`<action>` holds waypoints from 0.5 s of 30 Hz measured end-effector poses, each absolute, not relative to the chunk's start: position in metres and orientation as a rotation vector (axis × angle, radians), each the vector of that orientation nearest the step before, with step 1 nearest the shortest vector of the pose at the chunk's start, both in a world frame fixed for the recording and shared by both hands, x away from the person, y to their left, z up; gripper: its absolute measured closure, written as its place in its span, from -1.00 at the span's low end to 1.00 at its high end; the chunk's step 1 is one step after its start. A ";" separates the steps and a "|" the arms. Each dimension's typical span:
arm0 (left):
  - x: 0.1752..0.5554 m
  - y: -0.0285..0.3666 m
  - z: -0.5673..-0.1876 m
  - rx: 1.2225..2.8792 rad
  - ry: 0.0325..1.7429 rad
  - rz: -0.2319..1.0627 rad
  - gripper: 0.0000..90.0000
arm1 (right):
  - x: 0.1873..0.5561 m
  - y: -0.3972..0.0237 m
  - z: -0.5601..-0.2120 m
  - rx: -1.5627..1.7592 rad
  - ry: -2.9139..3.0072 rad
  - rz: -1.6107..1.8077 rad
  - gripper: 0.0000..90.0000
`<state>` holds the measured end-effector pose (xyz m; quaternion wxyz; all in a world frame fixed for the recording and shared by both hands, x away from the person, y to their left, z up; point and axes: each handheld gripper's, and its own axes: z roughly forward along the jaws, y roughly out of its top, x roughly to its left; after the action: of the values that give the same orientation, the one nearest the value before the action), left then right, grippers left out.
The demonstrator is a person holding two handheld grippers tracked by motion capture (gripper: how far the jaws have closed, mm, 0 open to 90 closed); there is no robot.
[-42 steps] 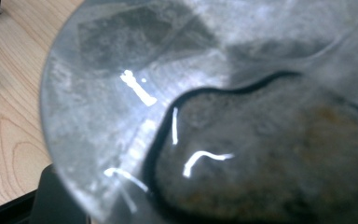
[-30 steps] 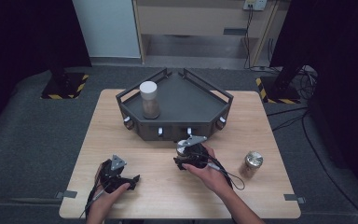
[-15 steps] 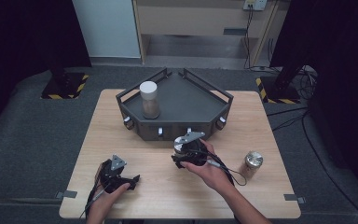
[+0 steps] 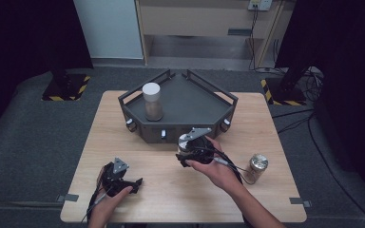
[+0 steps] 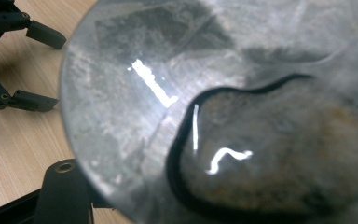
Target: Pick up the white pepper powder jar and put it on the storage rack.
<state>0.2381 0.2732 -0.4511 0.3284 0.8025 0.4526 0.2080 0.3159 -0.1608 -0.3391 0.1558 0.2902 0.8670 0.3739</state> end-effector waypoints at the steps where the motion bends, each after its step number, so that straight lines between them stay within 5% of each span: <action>1: 0.238 0.273 -0.451 2.101 1.185 0.544 -1.00 | 0.316 -0.162 -0.337 0.837 2.483 1.072 -0.31; 15: 0.238 0.273 -0.451 2.101 1.185 0.544 -1.00 | 0.322 -0.171 -0.316 0.845 2.464 1.075 -0.31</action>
<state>0.2382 0.2733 -0.4511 0.3285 0.8025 0.4527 0.2077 0.3218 -0.1706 -0.3159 0.1613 0.2959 0.8630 0.3764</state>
